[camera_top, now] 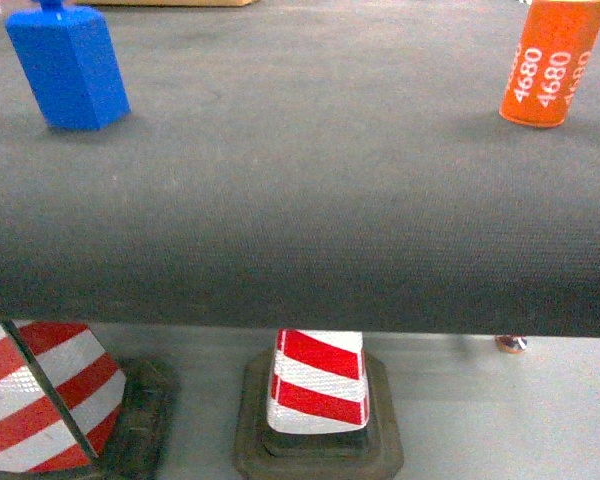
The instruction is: Sort blue parts and orange caps into right shelf containers
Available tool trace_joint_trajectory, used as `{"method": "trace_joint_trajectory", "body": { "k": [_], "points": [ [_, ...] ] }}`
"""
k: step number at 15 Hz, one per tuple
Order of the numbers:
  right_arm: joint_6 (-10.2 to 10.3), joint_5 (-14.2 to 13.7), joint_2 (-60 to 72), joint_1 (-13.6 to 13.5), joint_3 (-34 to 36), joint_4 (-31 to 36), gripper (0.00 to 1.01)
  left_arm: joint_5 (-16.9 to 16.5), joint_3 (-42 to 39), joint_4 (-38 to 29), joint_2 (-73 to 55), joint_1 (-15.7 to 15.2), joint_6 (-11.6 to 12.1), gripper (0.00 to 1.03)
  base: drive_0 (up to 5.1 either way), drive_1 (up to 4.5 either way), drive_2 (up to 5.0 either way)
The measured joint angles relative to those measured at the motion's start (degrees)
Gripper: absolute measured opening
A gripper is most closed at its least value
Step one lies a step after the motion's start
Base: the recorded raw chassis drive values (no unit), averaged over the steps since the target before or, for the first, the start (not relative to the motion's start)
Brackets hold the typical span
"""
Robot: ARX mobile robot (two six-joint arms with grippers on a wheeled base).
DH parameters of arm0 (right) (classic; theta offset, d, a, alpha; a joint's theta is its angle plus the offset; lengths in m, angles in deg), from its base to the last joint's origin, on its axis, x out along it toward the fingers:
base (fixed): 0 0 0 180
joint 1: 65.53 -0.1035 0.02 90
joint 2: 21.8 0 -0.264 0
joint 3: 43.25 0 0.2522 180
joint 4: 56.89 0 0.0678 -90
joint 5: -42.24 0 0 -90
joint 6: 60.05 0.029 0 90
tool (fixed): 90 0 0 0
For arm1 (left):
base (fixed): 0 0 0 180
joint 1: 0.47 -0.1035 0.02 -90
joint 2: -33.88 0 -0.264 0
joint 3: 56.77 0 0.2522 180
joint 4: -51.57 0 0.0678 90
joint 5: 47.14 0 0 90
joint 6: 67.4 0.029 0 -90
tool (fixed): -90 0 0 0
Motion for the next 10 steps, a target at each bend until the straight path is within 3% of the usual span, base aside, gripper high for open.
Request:
{"method": "trace_joint_trajectory", "body": {
  "k": [10],
  "points": [
    [0.0, 0.0, 0.0, 0.0, 0.0, 0.0, 0.98, 0.0, 0.0, 0.0, 0.0, 0.0, 0.0, 0.98, 0.0, 0.00, 0.0]
  ]
}}
